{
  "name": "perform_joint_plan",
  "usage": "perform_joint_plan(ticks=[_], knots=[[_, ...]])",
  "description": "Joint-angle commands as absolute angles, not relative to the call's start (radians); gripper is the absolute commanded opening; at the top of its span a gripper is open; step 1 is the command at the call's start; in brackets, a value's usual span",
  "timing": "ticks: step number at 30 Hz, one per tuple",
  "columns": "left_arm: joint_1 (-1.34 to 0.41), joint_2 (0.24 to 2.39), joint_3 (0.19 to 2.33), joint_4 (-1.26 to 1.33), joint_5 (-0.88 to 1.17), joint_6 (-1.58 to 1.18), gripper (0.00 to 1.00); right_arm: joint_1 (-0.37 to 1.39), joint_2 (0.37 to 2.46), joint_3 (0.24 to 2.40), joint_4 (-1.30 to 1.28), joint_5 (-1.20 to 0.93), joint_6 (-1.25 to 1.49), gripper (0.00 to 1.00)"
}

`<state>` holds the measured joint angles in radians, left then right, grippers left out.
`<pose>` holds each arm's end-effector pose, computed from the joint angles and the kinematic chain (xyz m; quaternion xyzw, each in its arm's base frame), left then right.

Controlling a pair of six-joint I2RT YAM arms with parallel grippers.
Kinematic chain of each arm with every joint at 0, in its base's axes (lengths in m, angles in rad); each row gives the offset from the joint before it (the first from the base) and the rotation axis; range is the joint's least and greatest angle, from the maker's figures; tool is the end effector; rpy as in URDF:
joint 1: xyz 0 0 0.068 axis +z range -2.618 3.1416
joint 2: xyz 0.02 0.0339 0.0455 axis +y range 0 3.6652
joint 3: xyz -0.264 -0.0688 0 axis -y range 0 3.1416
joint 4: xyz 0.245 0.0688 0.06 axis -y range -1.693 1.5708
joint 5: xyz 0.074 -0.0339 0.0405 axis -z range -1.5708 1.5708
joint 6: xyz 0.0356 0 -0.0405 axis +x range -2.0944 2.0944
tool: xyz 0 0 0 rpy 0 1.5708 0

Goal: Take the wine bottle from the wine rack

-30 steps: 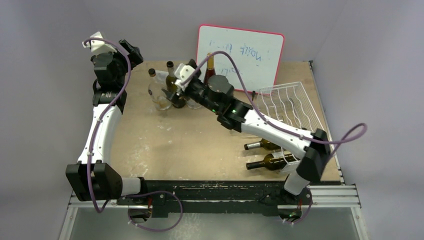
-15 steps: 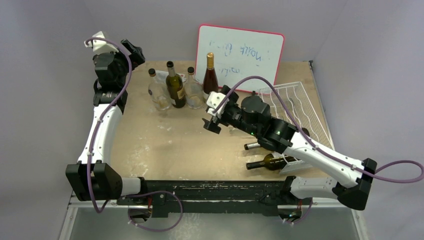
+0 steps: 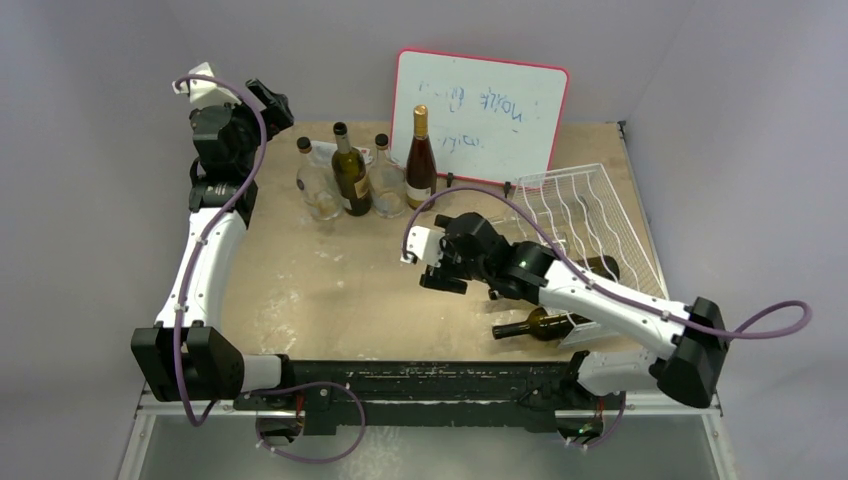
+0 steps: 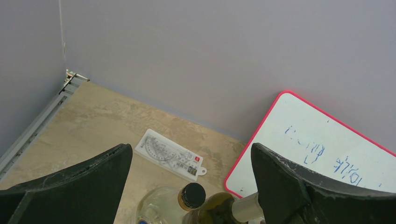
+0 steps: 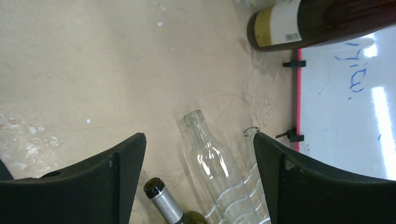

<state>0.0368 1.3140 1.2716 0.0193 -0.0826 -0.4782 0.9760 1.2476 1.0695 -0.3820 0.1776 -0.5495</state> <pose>0.3094 0.0143 0.4159 -0.2099 0.6837 -0.1241 0.6878 0.1623 0.2286 0.3215 -0.5711 0.6597 0.0262 0.4877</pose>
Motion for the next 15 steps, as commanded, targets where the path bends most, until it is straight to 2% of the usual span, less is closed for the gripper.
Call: perform_joint_plan(ticks=[1, 5, 12, 15], knots=[[0.033, 1.292, 1.308, 0.062, -0.084, -0.466, 0.98, 0.937, 1.321, 1.056, -0.396, 0.197, -0.622, 0.86], [0.032, 1.29, 1.31, 0.062, -0.082, -0.465, 0.98, 0.904, 1.409, 1.07, -0.403, 0.21, -0.657, 0.8], [0.034, 1.291, 1.312, 0.061, -0.083, -0.463, 0.98, 0.852, 1.53, 1.072, -0.406, 0.233, -0.721, 0.79], [0.037, 1.289, 1.313, 0.061, -0.078, -0.466, 0.98, 0.828, 1.61, 1.08, -0.422, 0.26, -0.745, 0.74]])
